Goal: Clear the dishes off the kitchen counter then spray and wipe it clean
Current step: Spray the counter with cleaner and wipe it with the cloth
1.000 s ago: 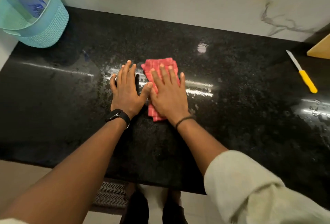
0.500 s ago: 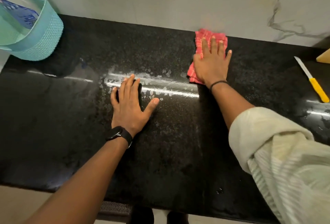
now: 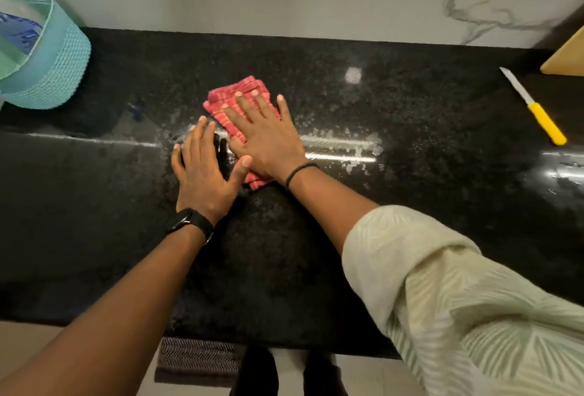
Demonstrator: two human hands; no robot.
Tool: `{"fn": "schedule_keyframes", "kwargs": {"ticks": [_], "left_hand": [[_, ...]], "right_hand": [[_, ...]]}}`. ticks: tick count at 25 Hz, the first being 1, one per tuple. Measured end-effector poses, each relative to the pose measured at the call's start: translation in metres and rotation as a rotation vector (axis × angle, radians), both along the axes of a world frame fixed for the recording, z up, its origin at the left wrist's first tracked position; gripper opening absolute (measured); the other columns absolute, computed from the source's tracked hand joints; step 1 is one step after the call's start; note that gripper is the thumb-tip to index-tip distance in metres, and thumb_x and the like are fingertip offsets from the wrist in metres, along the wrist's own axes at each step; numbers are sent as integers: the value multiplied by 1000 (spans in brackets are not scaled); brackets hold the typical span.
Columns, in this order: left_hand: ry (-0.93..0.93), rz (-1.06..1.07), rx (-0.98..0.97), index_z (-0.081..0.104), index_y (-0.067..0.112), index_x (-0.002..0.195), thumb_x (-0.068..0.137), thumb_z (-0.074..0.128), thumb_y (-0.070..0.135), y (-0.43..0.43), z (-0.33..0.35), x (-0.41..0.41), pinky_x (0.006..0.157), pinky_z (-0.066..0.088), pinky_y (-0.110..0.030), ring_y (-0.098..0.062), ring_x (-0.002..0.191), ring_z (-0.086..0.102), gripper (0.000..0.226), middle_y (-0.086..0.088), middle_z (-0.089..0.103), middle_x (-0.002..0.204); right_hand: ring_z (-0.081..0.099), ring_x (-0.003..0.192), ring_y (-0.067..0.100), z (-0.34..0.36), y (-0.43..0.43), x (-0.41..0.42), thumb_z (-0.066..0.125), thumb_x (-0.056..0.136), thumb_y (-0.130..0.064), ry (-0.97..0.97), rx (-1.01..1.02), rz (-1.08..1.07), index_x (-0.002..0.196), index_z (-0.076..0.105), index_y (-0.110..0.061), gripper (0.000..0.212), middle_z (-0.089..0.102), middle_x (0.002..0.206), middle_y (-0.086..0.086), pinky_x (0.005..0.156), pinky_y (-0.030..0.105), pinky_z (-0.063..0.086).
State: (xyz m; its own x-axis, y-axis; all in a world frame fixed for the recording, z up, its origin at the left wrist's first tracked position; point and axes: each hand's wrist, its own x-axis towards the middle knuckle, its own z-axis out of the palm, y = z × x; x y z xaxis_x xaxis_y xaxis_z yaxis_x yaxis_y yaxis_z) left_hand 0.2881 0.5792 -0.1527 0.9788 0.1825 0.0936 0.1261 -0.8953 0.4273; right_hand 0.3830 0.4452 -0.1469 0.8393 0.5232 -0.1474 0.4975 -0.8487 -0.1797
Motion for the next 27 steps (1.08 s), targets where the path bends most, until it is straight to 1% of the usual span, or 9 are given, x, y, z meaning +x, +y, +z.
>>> {"fn": "schedule_keyframes", "kwargs": {"ticks": [2,8,10,13,16,19,23,25,27], "left_hand": [[0,-6,-5,25,16,157,89,23,83,-2,1,0,123,5,-59,-18,155,11,96,-1,15,168],[-22,-14,-51,29,19,156,90,26,81,-5,0,-2,124,0,-55,-15,155,9,91,3,19,167],[-20,-20,-55,30,19,156,90,26,82,-4,1,-2,125,0,-54,-15,155,9,91,3,20,167],[-6,-35,-25,31,19,155,90,26,83,-4,0,-1,124,2,-56,-15,155,9,91,2,20,166],[19,-41,-6,30,18,155,90,26,84,-5,1,-2,124,3,-56,-17,155,11,92,1,20,167],[34,-40,-4,30,18,155,90,25,85,-8,3,-2,124,3,-56,-17,155,11,93,1,20,167],[13,-17,-8,33,20,154,89,22,85,-4,4,0,124,3,-55,-15,155,10,93,2,22,166],[8,-21,-22,34,20,154,90,23,84,-2,3,2,124,3,-55,-15,155,11,91,2,23,166],[-4,-27,-18,35,20,153,91,26,82,-2,1,3,124,4,-56,-16,155,11,88,1,24,165]], "right_hand": [[3,159,23,5,-29,11,24,101,-58,0,27,-52,163,16,-37,66,9,173,-3,125,62,-4],[4,159,27,7,-141,82,21,100,-59,-17,-19,-440,164,11,-36,68,8,173,1,124,64,0],[4,159,27,5,-171,61,20,100,-58,-23,-7,-555,164,11,-35,69,8,173,2,124,65,2],[1,159,26,3,-187,-12,23,100,-54,-21,11,-676,164,10,-33,69,6,173,3,125,64,4],[0,159,27,6,-156,-92,21,98,-54,-23,-22,-662,164,10,-33,70,5,173,3,124,64,6],[-4,159,28,4,-98,-112,22,97,-56,-4,3,-540,164,10,-34,71,3,172,2,125,63,2],[1,159,25,4,-62,-35,25,98,-55,-39,68,-367,164,15,-33,70,9,173,1,125,62,0],[2,159,26,5,-86,4,24,99,-56,-27,55,-402,164,15,-34,69,9,173,1,125,63,-1],[3,159,26,-1,-128,16,26,98,-55,-17,39,-534,164,16,-34,70,10,173,2,125,63,-2]]}}
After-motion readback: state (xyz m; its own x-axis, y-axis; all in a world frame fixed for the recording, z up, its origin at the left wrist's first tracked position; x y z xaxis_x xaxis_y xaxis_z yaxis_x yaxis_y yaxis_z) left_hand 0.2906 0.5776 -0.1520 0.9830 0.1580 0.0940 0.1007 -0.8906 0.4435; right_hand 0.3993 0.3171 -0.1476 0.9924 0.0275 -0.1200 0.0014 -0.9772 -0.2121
